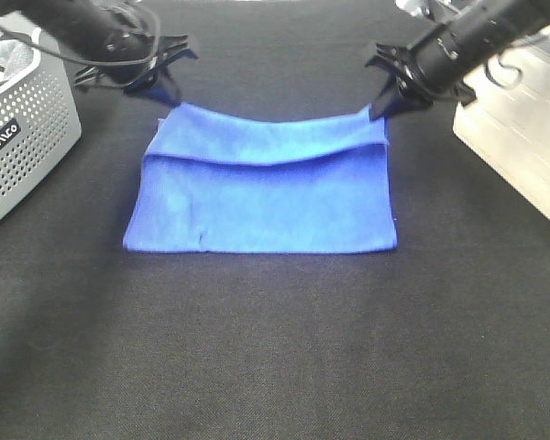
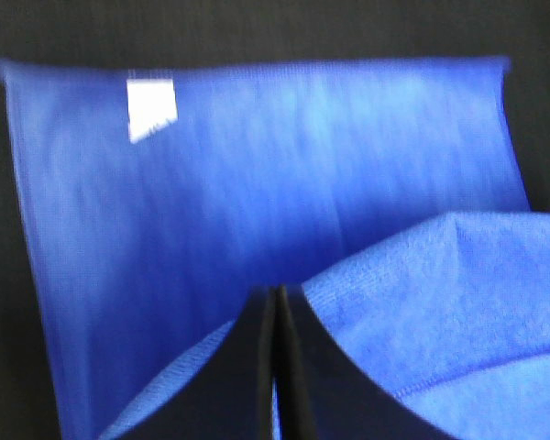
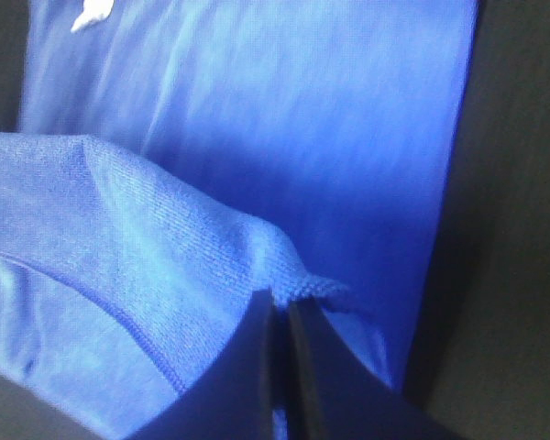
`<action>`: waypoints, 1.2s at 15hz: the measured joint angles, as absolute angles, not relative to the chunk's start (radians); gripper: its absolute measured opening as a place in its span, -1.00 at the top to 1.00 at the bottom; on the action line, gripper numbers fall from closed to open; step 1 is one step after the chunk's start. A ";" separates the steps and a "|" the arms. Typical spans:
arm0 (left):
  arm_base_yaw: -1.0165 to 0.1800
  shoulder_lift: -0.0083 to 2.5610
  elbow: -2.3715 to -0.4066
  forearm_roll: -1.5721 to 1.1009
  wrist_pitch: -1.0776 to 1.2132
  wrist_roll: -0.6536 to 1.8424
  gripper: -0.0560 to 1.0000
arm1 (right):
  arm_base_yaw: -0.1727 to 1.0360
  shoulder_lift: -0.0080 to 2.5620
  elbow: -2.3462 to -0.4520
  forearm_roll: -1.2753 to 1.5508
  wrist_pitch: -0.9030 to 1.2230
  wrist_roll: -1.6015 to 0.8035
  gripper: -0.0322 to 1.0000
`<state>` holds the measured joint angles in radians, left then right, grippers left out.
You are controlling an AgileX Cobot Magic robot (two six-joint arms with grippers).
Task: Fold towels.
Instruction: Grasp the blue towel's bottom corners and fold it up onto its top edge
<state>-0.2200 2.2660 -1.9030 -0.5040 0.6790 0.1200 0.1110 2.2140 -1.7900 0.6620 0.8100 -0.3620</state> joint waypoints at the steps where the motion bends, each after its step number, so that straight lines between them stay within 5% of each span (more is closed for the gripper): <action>1: -0.220 2.310 -1.961 -0.502 0.652 0.118 0.89 | 0.111 2.261 -1.861 0.654 0.808 -0.361 0.94; 7: -0.220 2.489 -2.082 -0.495 0.394 0.126 0.87 | 0.111 2.525 -2.142 0.606 0.703 -0.361 0.93; 9: -0.221 2.508 -2.088 -0.496 0.362 0.126 0.55 | 0.111 2.553 -2.145 0.601 0.678 -0.360 0.57; 12: -0.221 2.509 -2.093 -0.499 0.355 0.126 -0.48 | 0.111 2.555 -2.153 0.598 0.697 -0.332 -0.52; 13: -0.221 2.509 -2.095 -0.499 0.392 0.126 -0.69 | 0.111 2.551 -2.153 0.586 0.748 -0.331 -0.66; 18: -0.198 2.454 -2.095 -0.457 0.751 0.108 -0.59 | 0.109 2.485 -2.162 0.521 1.088 -0.233 -0.76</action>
